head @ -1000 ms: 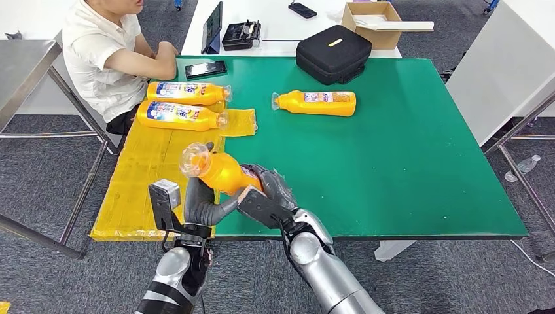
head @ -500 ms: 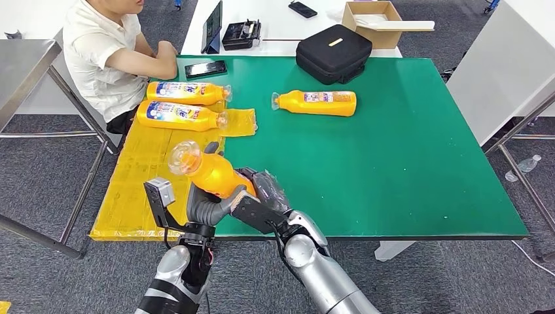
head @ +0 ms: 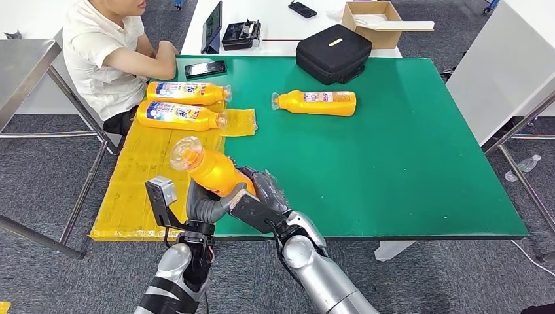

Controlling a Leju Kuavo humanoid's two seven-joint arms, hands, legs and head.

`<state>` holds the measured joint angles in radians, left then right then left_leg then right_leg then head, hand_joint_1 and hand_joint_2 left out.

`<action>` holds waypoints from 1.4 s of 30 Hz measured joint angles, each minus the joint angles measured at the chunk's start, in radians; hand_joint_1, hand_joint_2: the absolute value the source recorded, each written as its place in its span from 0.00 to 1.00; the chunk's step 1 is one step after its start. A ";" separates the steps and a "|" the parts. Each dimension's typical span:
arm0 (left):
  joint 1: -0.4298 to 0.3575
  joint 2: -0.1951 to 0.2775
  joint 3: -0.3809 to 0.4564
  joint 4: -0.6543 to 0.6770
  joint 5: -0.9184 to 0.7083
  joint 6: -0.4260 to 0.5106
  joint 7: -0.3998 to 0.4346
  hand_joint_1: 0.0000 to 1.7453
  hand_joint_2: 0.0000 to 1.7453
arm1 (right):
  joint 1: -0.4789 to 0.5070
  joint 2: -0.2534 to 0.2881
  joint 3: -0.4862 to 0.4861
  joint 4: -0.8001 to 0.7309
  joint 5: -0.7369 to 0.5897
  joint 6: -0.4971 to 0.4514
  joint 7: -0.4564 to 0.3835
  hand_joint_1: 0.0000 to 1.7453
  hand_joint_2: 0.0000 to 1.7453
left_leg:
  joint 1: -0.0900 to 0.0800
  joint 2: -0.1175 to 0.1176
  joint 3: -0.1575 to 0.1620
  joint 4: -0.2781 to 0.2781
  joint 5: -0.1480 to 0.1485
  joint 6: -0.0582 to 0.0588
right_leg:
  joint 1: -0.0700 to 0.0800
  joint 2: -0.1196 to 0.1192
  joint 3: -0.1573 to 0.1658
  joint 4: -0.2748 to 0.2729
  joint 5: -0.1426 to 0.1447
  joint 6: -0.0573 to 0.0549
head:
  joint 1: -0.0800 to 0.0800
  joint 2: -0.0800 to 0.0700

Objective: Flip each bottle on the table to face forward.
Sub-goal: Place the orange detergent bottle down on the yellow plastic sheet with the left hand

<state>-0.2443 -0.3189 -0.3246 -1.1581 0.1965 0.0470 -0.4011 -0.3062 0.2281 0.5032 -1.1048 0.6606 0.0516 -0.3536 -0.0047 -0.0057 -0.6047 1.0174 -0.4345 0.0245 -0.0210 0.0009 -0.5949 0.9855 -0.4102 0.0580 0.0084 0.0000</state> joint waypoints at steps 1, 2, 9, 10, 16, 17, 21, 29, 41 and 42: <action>0.000 0.000 0.000 0.000 -0.005 0.003 -0.001 1.00 1.00 | 0.001 0.000 0.000 0.000 0.001 0.000 0.000 0.67 1.00 | 0.000 0.000 0.000 0.000 0.000 0.000 | 0.000 0.000 0.000 0.000 0.000 0.000 | 0.000 0.000; 0.000 0.000 0.000 0.000 -0.013 0.007 -0.002 1.00 1.00 | 0.001 0.000 0.000 0.000 0.001 -0.001 0.001 0.63 1.00 | 0.000 0.000 0.000 0.000 0.000 0.000 | 0.000 0.000 0.000 0.000 0.000 0.000 | 0.000 0.000; 0.001 0.000 0.001 -0.009 -0.067 0.025 -0.009 1.00 1.00 | 0.006 0.001 0.000 0.000 0.002 -0.011 0.002 0.57 1.00 | 0.000 0.000 0.000 0.000 0.000 0.000 | 0.000 0.000 0.000 0.000 0.000 0.000 | 0.000 0.000; 0.001 0.000 0.001 -0.010 -0.068 0.025 -0.009 1.00 1.00 | 0.007 0.002 0.000 0.000 0.002 -0.012 0.002 0.44 1.00 | 0.000 0.000 0.000 0.000 0.000 0.000 | 0.000 0.000 0.000 0.000 0.000 0.000 | 0.000 0.000; 0.002 0.000 0.003 -0.012 -0.093 0.036 -0.009 1.00 1.00 | 0.013 0.003 -0.001 0.000 0.005 -0.015 0.006 0.00 1.00 | 0.000 0.000 0.000 0.000 0.000 0.000 | 0.000 0.000 0.000 0.000 0.000 0.000 | 0.000 0.000; 0.002 0.000 0.004 -0.014 -0.103 0.040 -0.009 1.00 1.00 | 0.015 0.004 -0.001 0.000 0.007 -0.017 0.008 0.00 1.00 | 0.000 0.000 0.000 0.000 0.000 0.000 | 0.000 0.000 0.000 0.000 0.000 0.000 | 0.000 0.000; 0.002 0.000 0.009 -0.016 -0.149 0.067 0.000 1.00 1.00 | 0.025 0.007 -0.003 0.000 0.023 -0.034 0.013 0.00 1.00 | 0.000 0.000 0.000 0.000 0.000 0.000 | 0.000 0.000 0.000 0.000 0.000 0.000 | 0.000 0.000; -0.043 -0.006 0.099 0.004 -0.253 0.256 0.089 1.00 1.00 | 0.088 0.013 -0.005 -0.039 0.139 -0.089 0.027 0.00 1.00 | 0.000 -0.001 0.000 0.000 0.000 0.000 | 0.000 -0.001 0.000 0.000 0.000 0.000 | 0.000 0.000; -0.083 -0.020 0.233 0.020 -0.464 0.285 0.106 1.00 1.00 | 0.133 0.017 -0.006 -0.113 0.182 -0.109 0.037 0.00 1.00 | 0.000 -0.001 0.000 0.000 0.000 0.000 | 0.000 0.000 0.000 0.000 0.000 0.000 | 0.000 0.000; -0.084 -0.021 0.241 0.016 -0.474 0.285 0.108 1.00 1.00 | 0.136 0.017 -0.006 -0.118 0.182 -0.109 0.036 0.00 1.00 | 0.000 -0.001 0.000 0.000 0.000 0.000 | 0.000 0.000 0.000 0.000 0.000 0.000 | 0.000 0.000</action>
<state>-0.3279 -0.3395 -0.0837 -1.1417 -0.2775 0.3317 -0.2932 -0.1706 0.2447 0.4969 -1.2232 0.8428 -0.0575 -0.3175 -0.0047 -0.0065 -0.6049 1.0174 -0.4343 0.0244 -0.0211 0.0004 -0.5949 0.9856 -0.4102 0.0580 0.0088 0.0000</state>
